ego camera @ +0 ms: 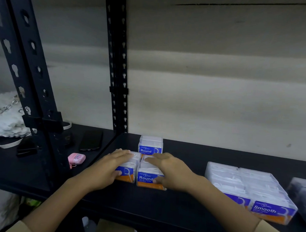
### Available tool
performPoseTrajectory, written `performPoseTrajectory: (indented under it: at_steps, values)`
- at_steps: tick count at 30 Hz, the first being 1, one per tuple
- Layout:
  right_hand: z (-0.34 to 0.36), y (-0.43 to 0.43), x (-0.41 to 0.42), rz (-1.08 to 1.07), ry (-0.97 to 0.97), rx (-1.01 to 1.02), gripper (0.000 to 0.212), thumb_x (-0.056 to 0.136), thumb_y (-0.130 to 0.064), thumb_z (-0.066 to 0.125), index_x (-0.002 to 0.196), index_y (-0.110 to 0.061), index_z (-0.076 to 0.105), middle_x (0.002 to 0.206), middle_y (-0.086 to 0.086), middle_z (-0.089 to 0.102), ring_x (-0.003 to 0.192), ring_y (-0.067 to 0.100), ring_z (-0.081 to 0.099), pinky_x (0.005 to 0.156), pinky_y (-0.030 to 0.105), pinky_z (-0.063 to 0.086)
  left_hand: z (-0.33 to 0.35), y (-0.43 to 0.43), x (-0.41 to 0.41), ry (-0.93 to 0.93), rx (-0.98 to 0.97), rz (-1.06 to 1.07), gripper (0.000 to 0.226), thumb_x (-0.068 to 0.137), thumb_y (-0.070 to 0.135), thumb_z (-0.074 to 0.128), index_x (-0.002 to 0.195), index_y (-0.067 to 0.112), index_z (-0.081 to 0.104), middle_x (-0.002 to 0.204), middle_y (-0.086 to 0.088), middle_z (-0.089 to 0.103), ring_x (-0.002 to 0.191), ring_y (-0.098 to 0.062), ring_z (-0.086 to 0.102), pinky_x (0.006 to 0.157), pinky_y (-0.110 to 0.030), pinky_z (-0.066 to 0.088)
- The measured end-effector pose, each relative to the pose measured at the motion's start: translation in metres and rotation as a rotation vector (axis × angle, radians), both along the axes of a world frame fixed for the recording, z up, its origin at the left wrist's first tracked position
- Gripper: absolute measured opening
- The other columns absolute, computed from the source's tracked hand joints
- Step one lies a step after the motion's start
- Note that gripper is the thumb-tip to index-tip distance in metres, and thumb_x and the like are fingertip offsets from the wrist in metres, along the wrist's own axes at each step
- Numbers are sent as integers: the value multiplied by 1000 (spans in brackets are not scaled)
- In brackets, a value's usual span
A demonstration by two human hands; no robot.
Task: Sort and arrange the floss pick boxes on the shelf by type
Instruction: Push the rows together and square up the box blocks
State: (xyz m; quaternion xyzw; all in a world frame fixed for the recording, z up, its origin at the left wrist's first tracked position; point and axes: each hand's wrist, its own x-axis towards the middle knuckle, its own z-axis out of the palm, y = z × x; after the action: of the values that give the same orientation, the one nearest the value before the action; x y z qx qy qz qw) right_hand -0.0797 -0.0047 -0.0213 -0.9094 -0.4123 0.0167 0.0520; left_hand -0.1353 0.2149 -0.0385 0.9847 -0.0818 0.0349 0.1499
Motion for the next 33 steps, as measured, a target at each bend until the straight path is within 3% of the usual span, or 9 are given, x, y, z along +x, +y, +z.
performPoseTrajectory:
  at_steps: [7,12,17,20,22,26,29,33]
  values:
    - [-4,-10,-14,5,-28,-41,69,90,-32,57,147,-25,18,154,5,24,138,23,25,110,41,32,2,-7,-5,14,-56,-44,64,93,13,54,147,28,23,157,11,17,145,-3,5,117,-23,7]
    - [-14,-16,-21,-29,-110,-88,70,93,-35,50,149,-26,8,159,6,10,144,25,13,115,43,21,0,-13,-6,6,-78,-92,61,93,13,53,145,28,27,155,13,20,132,8,3,110,-14,6]
    - [-21,-18,-26,-54,-106,-93,70,95,-38,45,149,-26,1,160,6,2,147,25,3,118,42,10,-4,-13,-3,47,-82,-90,62,93,17,54,146,31,25,156,14,15,144,-3,7,120,-27,15]
    - [-15,-18,-24,-47,-69,-93,68,92,-56,28,148,-29,2,160,4,2,147,23,3,118,42,7,-2,-11,-5,83,-77,-115,61,90,38,56,143,39,26,153,18,15,145,-6,9,120,-32,16]
    - [-6,-17,-16,-47,-67,-34,65,91,-60,25,147,-29,13,159,3,13,145,22,13,117,42,14,8,-11,-2,46,-143,-106,54,85,55,51,135,49,32,143,24,22,139,-5,21,116,-30,23]
    - [11,-3,18,-103,-75,175,44,97,-37,39,137,-21,40,135,4,51,124,24,47,102,40,40,31,-21,30,-144,-200,-48,41,96,30,46,137,26,45,138,11,42,127,-7,40,108,-24,32]
    - [16,14,43,-170,-63,172,41,94,-25,47,133,-14,45,128,10,53,115,26,51,91,40,48,39,-25,68,-129,-152,-23,37,97,18,45,134,20,48,136,2,47,121,-9,45,99,-18,35]
    - [11,31,62,-199,-55,101,44,91,-20,52,133,-10,44,128,12,49,116,27,48,93,41,47,40,-28,110,-40,-59,-13,42,97,8,41,136,20,47,141,-2,44,126,-18,43,108,-31,36]
